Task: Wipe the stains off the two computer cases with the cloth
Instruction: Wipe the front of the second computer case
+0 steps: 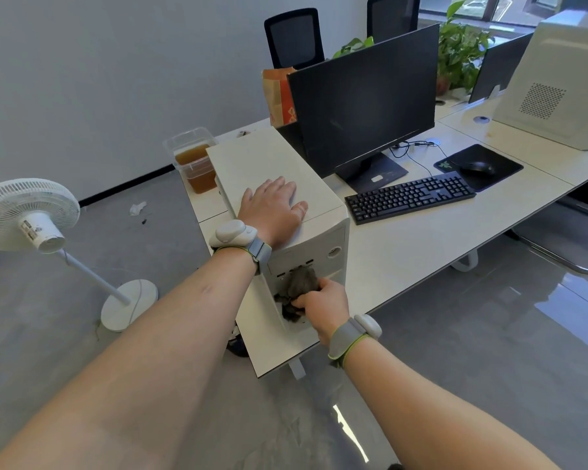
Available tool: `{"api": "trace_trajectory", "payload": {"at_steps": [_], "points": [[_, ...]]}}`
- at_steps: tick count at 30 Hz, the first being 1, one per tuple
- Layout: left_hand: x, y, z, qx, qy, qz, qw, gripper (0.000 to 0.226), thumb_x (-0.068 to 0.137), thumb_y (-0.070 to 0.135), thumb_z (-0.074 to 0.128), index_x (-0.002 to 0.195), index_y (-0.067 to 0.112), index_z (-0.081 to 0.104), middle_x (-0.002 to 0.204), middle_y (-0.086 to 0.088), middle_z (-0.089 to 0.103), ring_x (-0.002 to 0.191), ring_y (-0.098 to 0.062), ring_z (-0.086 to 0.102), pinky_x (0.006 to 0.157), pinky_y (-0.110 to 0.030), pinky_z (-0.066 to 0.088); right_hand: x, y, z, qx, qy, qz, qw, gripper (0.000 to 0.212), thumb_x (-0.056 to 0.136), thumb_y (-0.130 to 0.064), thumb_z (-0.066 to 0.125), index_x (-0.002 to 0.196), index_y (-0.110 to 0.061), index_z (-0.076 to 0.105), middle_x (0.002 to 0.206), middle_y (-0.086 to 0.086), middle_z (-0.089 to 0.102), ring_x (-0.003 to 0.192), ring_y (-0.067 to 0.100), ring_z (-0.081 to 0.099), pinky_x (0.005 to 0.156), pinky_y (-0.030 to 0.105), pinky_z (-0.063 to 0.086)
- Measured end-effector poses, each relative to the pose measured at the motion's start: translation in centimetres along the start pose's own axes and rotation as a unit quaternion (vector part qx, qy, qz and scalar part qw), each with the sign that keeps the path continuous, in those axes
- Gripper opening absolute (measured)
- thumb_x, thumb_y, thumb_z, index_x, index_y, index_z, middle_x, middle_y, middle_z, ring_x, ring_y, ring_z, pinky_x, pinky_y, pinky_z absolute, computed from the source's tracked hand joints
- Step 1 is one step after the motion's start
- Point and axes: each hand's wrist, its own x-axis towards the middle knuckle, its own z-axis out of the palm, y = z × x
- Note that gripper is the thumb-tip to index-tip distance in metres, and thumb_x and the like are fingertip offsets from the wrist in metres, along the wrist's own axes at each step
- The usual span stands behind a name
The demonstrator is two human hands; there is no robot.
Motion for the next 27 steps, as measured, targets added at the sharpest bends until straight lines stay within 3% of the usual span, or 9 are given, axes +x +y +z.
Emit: {"api": "trace_trajectory", "payload": {"at_steps": [5, 9, 12, 14, 17, 19, 22, 24, 27], "points": [[0.0, 0.0, 0.1, -0.001, 0.000, -0.003, 1.000, 0.055, 0.104, 0.050, 0.031, 0.153, 0.027, 0.039, 0.168, 0.001, 0.027, 0.155, -0.024, 0.020, 0.124, -0.054, 0.014, -1.0, -0.3, 0.4, -0.038, 0.003, -0.093, 0.995, 0.023, 0.072, -0.002, 0.077, 0.083, -0.021, 0.070, 0.076, 0.000, 0.070, 0.071, 0.014, 0.064, 0.062, 0.031, 0.056], [0.0, 0.0, 0.0, -0.002, -0.002, -0.001, 1.000, 0.053, 0.104, 0.050, 0.031, 0.151, 0.027, 0.040, 0.167, 0.000, 0.028, 0.155, -0.024, 0.021, 0.124, -0.054, 0.014, -0.3, -0.3, 0.7, -0.085, 0.001, -0.021, 0.996, 0.024, 0.071, 0.002, 0.074, 0.086, -0.016, 0.070, 0.085, 0.008, 0.071, 0.084, 0.028, 0.069, 0.069, 0.038, 0.061], [0.0, 0.1, -0.1, -0.002, -0.003, -0.004, 1.000, 0.055, 0.105, 0.049, 0.032, 0.155, 0.027, 0.037, 0.169, 0.001, 0.025, 0.156, -0.024, 0.018, 0.125, -0.053, 0.012, -0.5, -0.2, 0.9, -0.114, -0.025, -0.094, 0.989, 0.021, 0.073, -0.003, 0.074, 0.087, -0.018, 0.070, 0.077, 0.004, 0.070, 0.075, 0.023, 0.069, 0.057, 0.029, 0.053], [0.0, 0.0, -0.1, -0.005, -0.004, -0.002, 1.000, 0.056, 0.105, 0.050, 0.032, 0.156, 0.027, 0.036, 0.169, 0.001, 0.024, 0.156, -0.023, 0.018, 0.125, -0.053, 0.012, -0.5, 0.3, 0.7, -0.134, -0.047, -0.113, 0.983, 0.024, 0.074, -0.004, 0.074, 0.091, -0.020, 0.071, 0.077, 0.002, 0.071, 0.075, 0.022, 0.070, 0.061, 0.031, 0.056], [0.0, 0.0, -0.1, -0.007, -0.004, -0.003, 1.000, 0.056, 0.105, 0.050, 0.031, 0.156, 0.027, 0.036, 0.169, 0.001, 0.024, 0.156, -0.023, 0.018, 0.125, -0.053, 0.011, 0.6, 0.8, -0.5, -0.116, 0.010, -0.021, 0.993, 0.026, 0.073, 0.001, 0.067, 0.087, -0.020, 0.068, 0.081, 0.004, 0.070, 0.082, 0.028, 0.067, 0.072, 0.038, 0.060], [0.1, -0.1, -0.3, -0.006, -0.005, -0.005, 1.000, 0.057, 0.105, 0.051, 0.031, 0.156, 0.027, 0.035, 0.169, 0.001, 0.024, 0.156, -0.023, 0.018, 0.125, -0.053, 0.011, 1.1, 1.2, -1.4, -0.095, 0.089, -0.025, 0.991, 0.023, 0.074, 0.001, 0.060, 0.082, -0.019, 0.063, 0.078, 0.003, 0.066, 0.079, 0.027, 0.062, 0.066, 0.034, 0.052], [0.0, 0.0, -0.1, -0.003, -0.003, 0.000, 1.000, 0.054, 0.104, 0.050, 0.032, 0.153, 0.027, 0.040, 0.168, 0.001, 0.027, 0.155, -0.024, 0.020, 0.124, -0.054, 0.014, 1.3, 1.0, -2.5, -0.012, 0.185, -0.052, 0.981, 0.024, 0.082, 0.000, 0.056, 0.096, -0.019, 0.059, 0.087, 0.001, 0.063, 0.081, 0.023, 0.059, 0.066, 0.030, 0.043], [0.0, 0.1, -0.1, -0.003, -0.001, 0.002, 1.000, 0.052, 0.104, 0.050, 0.033, 0.150, 0.026, 0.042, 0.167, 0.001, 0.029, 0.154, -0.025, 0.022, 0.123, -0.054, 0.015, 1.9, 0.9, -2.6, 0.006, 0.206, -0.053, 0.977, 0.027, 0.086, -0.003, 0.057, 0.104, -0.023, 0.060, 0.097, -0.002, 0.063, 0.086, 0.021, 0.060, 0.071, 0.029, 0.042], [0.1, 0.0, -0.2, -0.003, -0.003, -0.003, 1.000, 0.055, 0.104, 0.050, 0.033, 0.153, 0.026, 0.039, 0.168, 0.001, 0.027, 0.155, -0.024, 0.020, 0.124, -0.054, 0.014, 1.7, 1.7, -2.3, -0.092, 0.162, -0.081, 0.979, 0.034, 0.084, -0.004, 0.057, 0.109, -0.025, 0.067, 0.107, -0.003, 0.066, 0.094, 0.023, 0.061, 0.080, 0.031, 0.048]]}}
